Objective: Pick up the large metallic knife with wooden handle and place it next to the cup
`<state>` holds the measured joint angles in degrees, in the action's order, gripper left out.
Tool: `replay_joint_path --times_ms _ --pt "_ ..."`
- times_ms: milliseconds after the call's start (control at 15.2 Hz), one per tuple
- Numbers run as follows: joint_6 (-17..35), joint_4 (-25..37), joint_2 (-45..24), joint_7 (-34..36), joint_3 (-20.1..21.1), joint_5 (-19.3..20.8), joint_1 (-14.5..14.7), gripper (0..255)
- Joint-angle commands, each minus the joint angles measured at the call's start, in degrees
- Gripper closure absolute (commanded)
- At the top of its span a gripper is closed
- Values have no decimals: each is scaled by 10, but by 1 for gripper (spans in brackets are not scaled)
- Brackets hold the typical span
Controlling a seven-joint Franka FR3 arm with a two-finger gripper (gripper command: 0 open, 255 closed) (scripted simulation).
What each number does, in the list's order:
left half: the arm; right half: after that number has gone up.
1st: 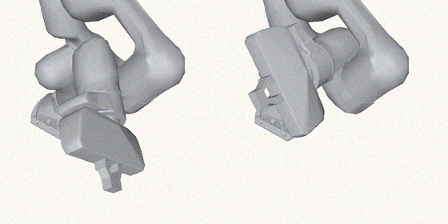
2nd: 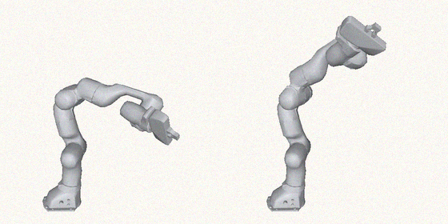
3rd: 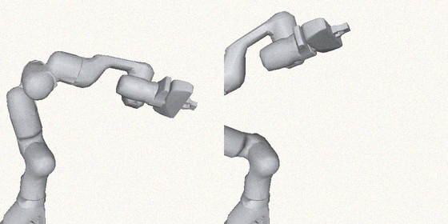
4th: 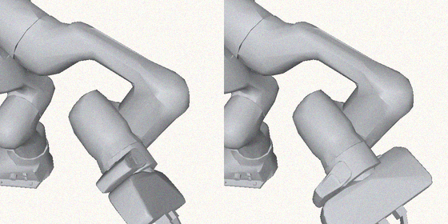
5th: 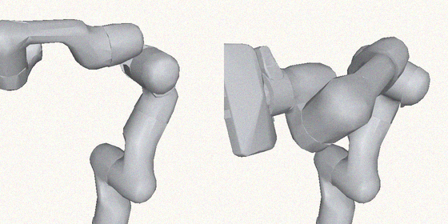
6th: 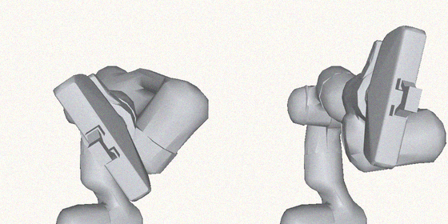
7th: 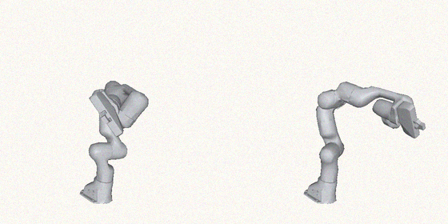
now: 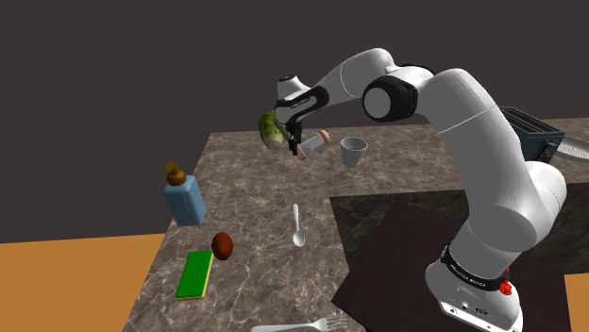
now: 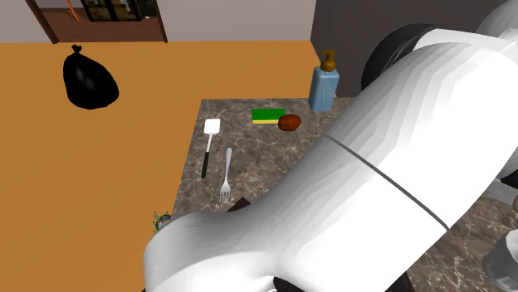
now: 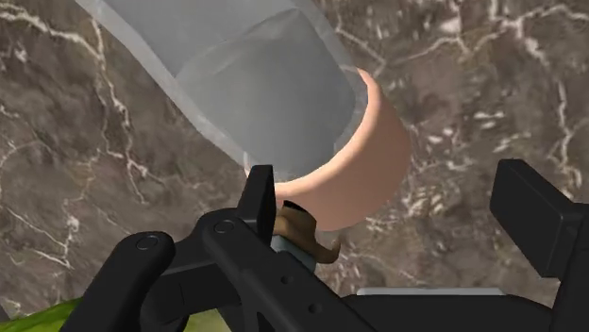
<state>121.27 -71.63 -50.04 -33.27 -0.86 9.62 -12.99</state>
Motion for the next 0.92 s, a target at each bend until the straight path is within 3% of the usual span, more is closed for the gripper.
replay_joint_path --times_ms 0,66,330,858 --pt "-20 6 -6 0 0 -1 1 0" --pt "-4 -7 -9 -2 -1 0 -4 0" --pt "-52 6 26 -4 1 -2 2 0" --pt "-52 6 26 -4 1 -2 2 0"
